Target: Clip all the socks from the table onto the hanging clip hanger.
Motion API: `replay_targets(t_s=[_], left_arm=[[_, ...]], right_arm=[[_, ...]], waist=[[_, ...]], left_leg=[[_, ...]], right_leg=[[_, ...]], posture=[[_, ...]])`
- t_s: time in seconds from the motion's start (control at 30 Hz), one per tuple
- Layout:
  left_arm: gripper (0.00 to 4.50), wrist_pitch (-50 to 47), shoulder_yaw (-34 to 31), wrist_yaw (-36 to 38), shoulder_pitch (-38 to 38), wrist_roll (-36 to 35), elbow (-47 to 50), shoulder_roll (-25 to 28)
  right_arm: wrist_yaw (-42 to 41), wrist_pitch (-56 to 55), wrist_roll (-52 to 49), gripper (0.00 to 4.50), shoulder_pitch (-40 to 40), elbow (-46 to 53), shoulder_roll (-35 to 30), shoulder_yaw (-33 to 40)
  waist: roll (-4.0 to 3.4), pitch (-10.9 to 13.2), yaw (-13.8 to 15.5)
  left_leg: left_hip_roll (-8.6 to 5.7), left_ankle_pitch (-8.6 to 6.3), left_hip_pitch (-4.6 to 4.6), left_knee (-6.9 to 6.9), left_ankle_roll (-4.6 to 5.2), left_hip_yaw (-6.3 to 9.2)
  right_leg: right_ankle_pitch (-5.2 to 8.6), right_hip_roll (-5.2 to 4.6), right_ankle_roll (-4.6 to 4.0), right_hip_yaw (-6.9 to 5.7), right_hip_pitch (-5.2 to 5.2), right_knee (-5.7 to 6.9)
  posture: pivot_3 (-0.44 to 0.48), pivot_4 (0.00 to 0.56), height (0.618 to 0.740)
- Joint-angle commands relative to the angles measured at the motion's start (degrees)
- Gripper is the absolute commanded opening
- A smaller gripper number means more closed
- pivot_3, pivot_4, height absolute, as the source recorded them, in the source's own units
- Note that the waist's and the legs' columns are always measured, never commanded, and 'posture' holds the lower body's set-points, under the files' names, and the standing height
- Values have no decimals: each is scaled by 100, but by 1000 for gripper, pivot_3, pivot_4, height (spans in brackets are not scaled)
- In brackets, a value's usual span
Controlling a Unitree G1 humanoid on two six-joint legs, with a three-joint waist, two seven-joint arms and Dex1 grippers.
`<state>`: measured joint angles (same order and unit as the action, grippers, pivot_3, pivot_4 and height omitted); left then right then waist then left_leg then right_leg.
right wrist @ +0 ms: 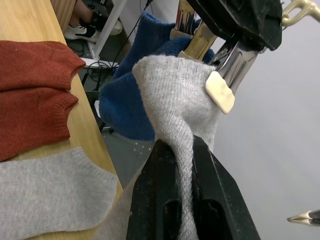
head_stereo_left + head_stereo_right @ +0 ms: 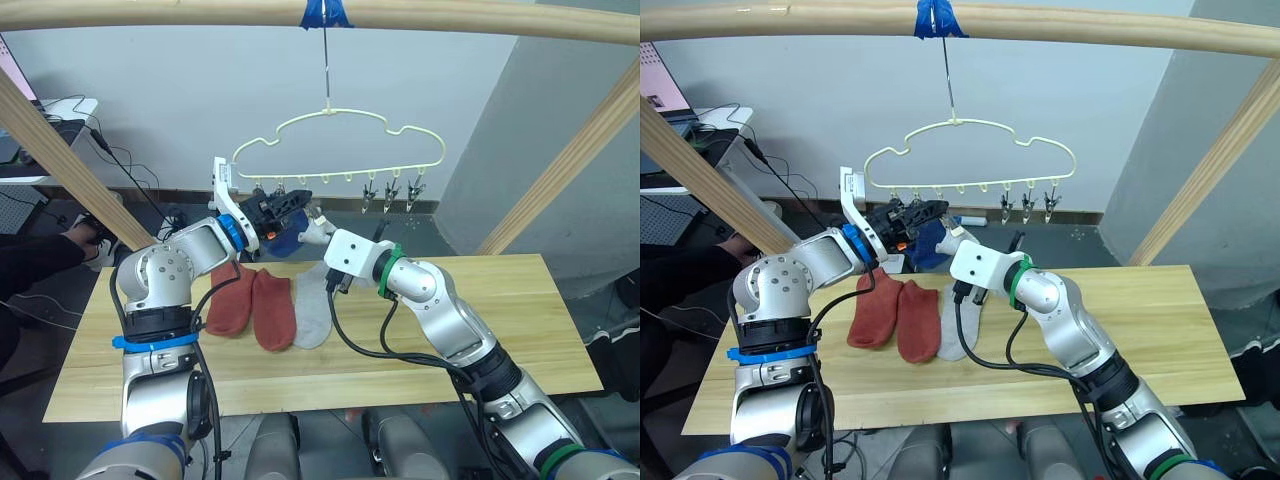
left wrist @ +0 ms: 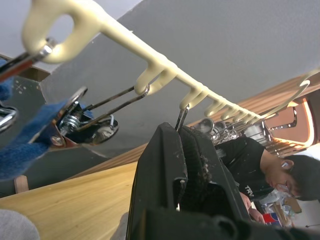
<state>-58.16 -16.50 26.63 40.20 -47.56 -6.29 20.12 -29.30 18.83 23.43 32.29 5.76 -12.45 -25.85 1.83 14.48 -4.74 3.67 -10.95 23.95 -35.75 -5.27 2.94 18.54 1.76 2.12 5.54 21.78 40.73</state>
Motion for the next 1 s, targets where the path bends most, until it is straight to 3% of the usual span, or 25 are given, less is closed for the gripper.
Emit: replay_targets(t_s=[0.03,0.33,0.47,0.7,0.77,0.83,1.0], left_arm=[[595,148,197,48,-222,320,-61,138],[3421,78,194,212,-475,269,393,430],[4500,44,263,463,-825,195,999,791],[4500,255,456,846,-1219,422,1377,1254],[4500,457,488,593,-1296,687,1403,1222],[4500,733,605,406,-1466,1018,1534,1200],[4500,1704,957,922,-1884,1470,2000,1304]], right_arm=[[172,-192,-68,0,89,15,34,183],[500,-422,-283,0,-10,-337,160,478],[424,-278,-668,1113,-77,-451,319,701],[182,234,-1397,3557,-592,-141,228,1267],[94,308,-1589,4297,-865,184,88,1446],[143,386,-1685,4447,-1117,535,-24,1601],[565,968,-2374,4447,-1387,1360,446,2236]], waist=[[0,0,-1],[0,0,13],[1,-1,28],[5,-5,189],[6,-6,261],[6,-6,294],[8,-8,295]], left_leg=[[0,0,0,1,0,0],[0,12,66,-4,-20,7],[1,14,68,3,-25,8],[-6,14,75,1,-24,14],[-10,12,75,1,-22,15],[-11,12,78,-3,-20,14],[-7,13,78,-2,-23,16]], right_leg=[[0,0,0,0,0,0],[-14,0,-24,-8,59,3],[-13,-2,-24,-10,60,-2],[-12,-11,-24,-23,59,-8],[-12,-16,-23,-26,58,-10],[-12,-19,-23,-25,59,-12],[-13,-18,-24,-27,59,-7]], posture=[[-15,190,740],[-12,168,740],[4,157,740],[37,144,740],[37,146,740],[36,146,740],[31,130,740]])
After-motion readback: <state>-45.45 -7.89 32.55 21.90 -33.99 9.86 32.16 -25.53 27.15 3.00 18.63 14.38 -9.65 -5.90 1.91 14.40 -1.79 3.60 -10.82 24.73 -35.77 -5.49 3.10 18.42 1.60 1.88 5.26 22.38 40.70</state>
